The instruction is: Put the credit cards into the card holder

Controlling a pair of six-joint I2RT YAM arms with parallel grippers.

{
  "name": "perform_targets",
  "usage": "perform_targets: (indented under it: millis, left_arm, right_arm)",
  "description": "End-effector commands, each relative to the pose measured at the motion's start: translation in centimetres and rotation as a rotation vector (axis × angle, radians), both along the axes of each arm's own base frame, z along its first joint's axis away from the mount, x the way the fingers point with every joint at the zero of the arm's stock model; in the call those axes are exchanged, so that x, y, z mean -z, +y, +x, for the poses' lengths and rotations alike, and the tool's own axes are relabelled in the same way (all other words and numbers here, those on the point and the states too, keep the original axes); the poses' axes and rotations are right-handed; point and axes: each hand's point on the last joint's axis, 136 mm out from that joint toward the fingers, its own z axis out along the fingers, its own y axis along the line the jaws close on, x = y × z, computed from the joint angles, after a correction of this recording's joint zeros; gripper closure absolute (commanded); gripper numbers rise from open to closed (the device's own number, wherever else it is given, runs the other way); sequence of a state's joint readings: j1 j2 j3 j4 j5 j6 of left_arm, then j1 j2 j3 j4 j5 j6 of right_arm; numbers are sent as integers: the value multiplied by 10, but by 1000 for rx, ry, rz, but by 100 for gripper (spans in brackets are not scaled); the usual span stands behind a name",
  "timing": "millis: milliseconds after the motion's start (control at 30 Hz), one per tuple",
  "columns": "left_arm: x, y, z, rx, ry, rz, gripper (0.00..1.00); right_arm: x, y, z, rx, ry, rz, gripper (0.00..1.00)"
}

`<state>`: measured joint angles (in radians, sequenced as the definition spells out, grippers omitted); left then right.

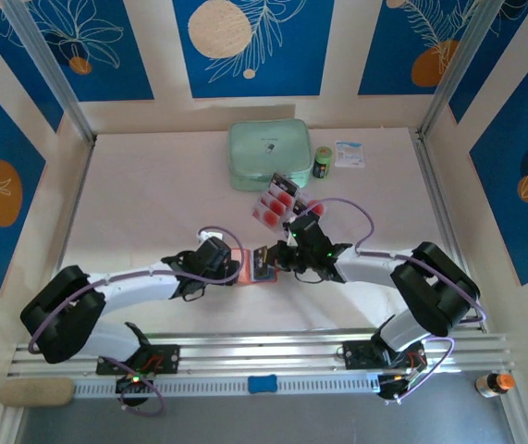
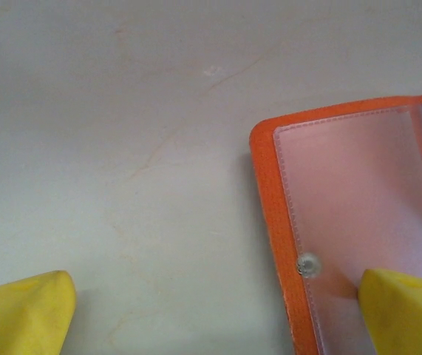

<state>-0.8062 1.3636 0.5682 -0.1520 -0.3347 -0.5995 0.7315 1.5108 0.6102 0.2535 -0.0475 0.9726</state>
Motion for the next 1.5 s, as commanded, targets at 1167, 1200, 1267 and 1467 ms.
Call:
perform_targets:
  millis: [1167, 1200, 1267, 1467]
  left_arm:
    - [14, 17, -11, -9, 25, 69, 3]
    - [15, 18, -11, -10, 26, 69, 3]
    - [15, 18, -11, -8, 26, 70, 3]
    - [14, 17, -11, -9, 25, 64, 3]
  right_arm:
    - [18, 14, 11, 72, -78, 19, 100]
    - [19, 15, 10, 70, -74, 21, 100]
    - [19, 16, 10, 66, -69, 28, 100]
    - [24, 16, 6, 63, -49, 33, 100]
